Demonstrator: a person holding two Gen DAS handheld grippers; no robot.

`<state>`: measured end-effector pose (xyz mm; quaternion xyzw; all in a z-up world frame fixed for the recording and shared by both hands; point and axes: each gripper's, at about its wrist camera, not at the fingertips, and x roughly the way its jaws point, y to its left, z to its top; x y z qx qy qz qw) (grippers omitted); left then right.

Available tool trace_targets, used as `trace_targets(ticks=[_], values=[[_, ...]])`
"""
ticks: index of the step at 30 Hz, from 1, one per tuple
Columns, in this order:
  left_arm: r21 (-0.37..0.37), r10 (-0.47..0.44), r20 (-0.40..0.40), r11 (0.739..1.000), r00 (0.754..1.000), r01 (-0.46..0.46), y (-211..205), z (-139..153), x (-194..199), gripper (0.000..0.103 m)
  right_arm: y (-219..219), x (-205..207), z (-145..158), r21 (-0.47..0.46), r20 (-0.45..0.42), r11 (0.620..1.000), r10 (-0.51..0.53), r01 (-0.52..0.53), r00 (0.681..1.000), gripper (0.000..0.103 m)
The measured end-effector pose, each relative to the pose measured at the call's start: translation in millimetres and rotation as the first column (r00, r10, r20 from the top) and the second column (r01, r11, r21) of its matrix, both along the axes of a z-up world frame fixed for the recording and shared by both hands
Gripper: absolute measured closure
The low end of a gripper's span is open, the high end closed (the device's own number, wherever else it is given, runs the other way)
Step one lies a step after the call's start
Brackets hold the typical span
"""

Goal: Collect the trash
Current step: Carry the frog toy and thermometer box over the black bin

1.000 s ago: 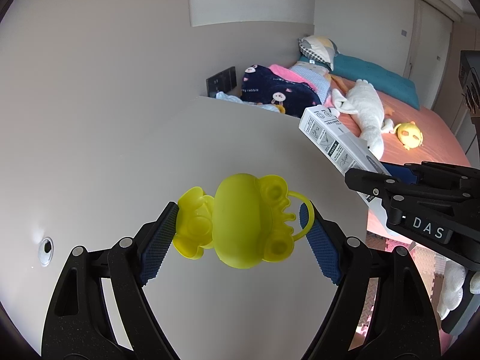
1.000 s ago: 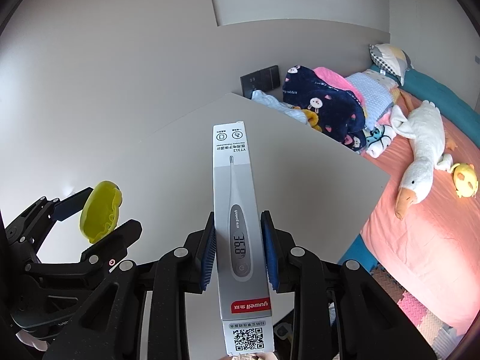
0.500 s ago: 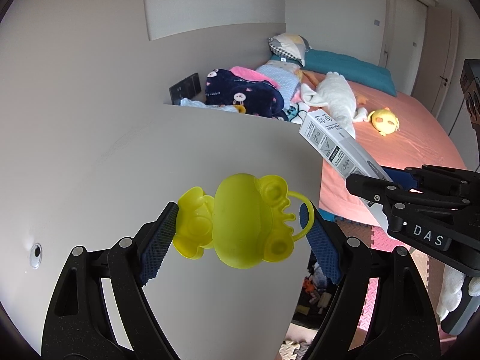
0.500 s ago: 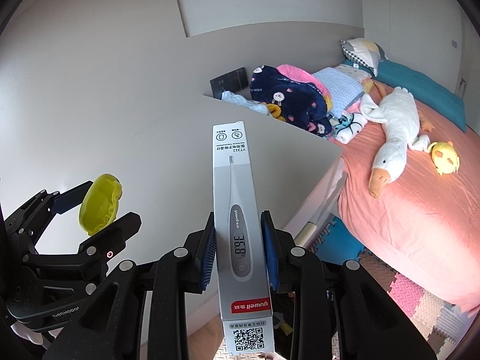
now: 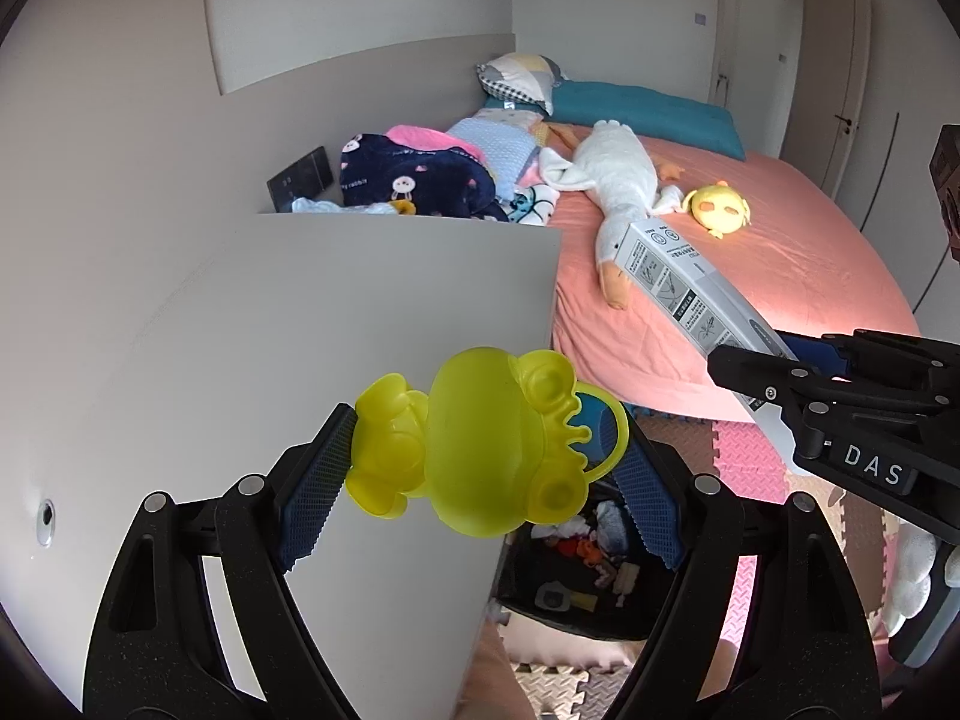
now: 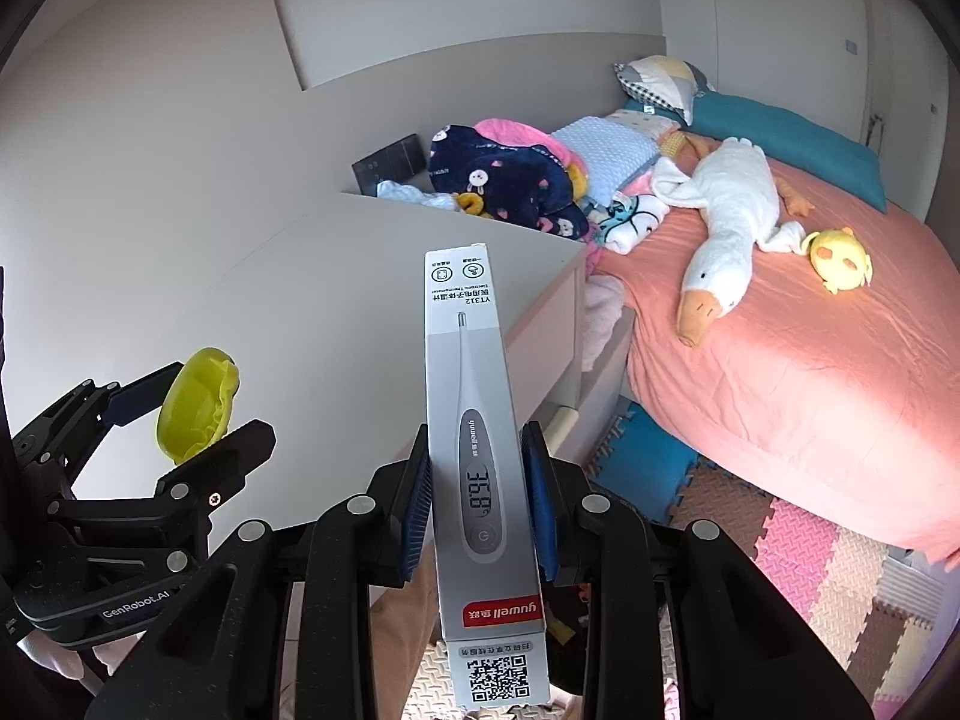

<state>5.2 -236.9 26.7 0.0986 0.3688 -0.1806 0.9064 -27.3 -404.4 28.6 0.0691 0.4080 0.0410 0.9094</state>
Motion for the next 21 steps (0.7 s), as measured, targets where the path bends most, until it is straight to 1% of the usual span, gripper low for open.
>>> trace_targets(ticks=[7, 17, 21], values=[[0.003, -0.048, -0.009, 0.999, 0.999, 0.048, -19.7, -6.6, -8.8, 0.023, -21.8, -20.8, -7.8, -0.01, 0.002, 0.998, -0.068, 0.068, 0.998, 0.073], [-0.001, -0.116, -0.018, 0.993, 0.993, 0.116, -47.0, -11.6, -15.6, 0.023, -47.6, -44.4, -8.4, -0.002, 0.012, 0.989, -0.147, 0.147, 0.989, 0.073], [-0.008, -0.139, -0.019, 0.99, 0.99, 0.138, -56.0, -12.6, -17.9, 0.023, -52.0, -51.0, -9.6, -0.023, 0.019, 0.985, -0.173, 0.174, 0.985, 0.073]])
